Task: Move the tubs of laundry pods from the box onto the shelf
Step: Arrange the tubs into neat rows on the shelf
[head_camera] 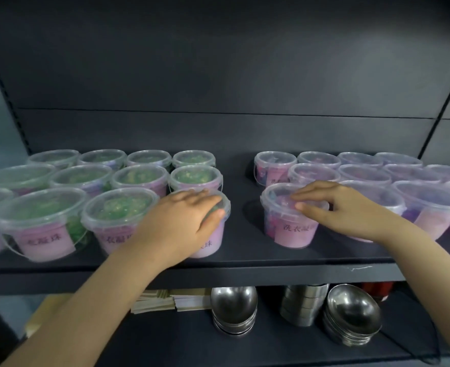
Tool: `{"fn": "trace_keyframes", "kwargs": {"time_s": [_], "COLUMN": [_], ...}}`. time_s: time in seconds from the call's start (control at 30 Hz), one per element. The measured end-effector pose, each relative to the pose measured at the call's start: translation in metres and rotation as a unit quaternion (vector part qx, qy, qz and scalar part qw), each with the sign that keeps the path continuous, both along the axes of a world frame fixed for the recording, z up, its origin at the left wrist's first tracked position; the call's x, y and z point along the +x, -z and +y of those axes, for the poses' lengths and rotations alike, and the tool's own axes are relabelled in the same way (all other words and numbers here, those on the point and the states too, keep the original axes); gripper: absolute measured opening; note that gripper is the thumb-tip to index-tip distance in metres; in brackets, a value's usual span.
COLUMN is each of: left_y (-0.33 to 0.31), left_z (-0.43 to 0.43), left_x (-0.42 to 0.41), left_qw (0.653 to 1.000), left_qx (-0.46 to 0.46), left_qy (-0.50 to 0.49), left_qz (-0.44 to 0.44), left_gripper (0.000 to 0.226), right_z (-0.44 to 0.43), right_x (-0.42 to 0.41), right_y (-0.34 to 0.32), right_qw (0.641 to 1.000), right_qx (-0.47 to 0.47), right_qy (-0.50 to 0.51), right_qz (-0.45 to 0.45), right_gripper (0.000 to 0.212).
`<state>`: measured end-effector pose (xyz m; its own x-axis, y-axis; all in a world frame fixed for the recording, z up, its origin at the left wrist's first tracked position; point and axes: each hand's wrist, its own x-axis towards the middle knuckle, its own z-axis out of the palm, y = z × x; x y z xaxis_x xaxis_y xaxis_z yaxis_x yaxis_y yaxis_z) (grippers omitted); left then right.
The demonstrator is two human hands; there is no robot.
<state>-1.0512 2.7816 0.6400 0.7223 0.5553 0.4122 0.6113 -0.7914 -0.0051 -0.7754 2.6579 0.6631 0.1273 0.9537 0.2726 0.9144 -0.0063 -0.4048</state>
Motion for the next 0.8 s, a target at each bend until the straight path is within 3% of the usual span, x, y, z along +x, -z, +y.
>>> {"fn": "trace_keyframes", "kwargs": {"time_s": [0.1,0.27,0.47,0.63,0.7,0.8], "left_y": [0.004,0.004,0.002,-0.013,-0.022,-0.033], "left_z": [0.002,0.002,0.001,0.01,0.02,0.039], "left_x": [0.0,0.0,-0.001,-0.004,0.0,0.014], "left_qw": [1.0,0.999,0.999,0.991,0.985,0.99], "left_qx": [-0.018,-0.023,-0.014,-0.134,-0.169,-0.135], "left_qy": [-0.006,0.0,0.022,0.025,0.022,0.013], "left_qz": [-0.01,-0.024,-0.029,0.004,-0.022,-0.039], "left_gripper": [0.052,0.049,0.04,0.05,0.045,0.044], "right_z": [0.003,0.014,0.009,0.017,0.026,0.05], "right_x": [-0.018,-0.047,-0.051,-0.045,-0.036,-0.017], "right_y": [-0.003,0.001,-0.006,-0.022,-0.037,-0.055], "right_qw": [0.999,0.998,0.998,0.997,0.998,1.0], "right_qx": [-0.014,0.02,-0.011,-0.048,-0.024,-0.011], "right_qy": [-0.034,-0.051,-0.056,-0.055,-0.047,-0.012], "right_qz": [0.018,0.008,0.036,0.033,0.044,-0.003], "right_gripper": [0.06,0.041,0.041,0.058,0.051,0.042]}}
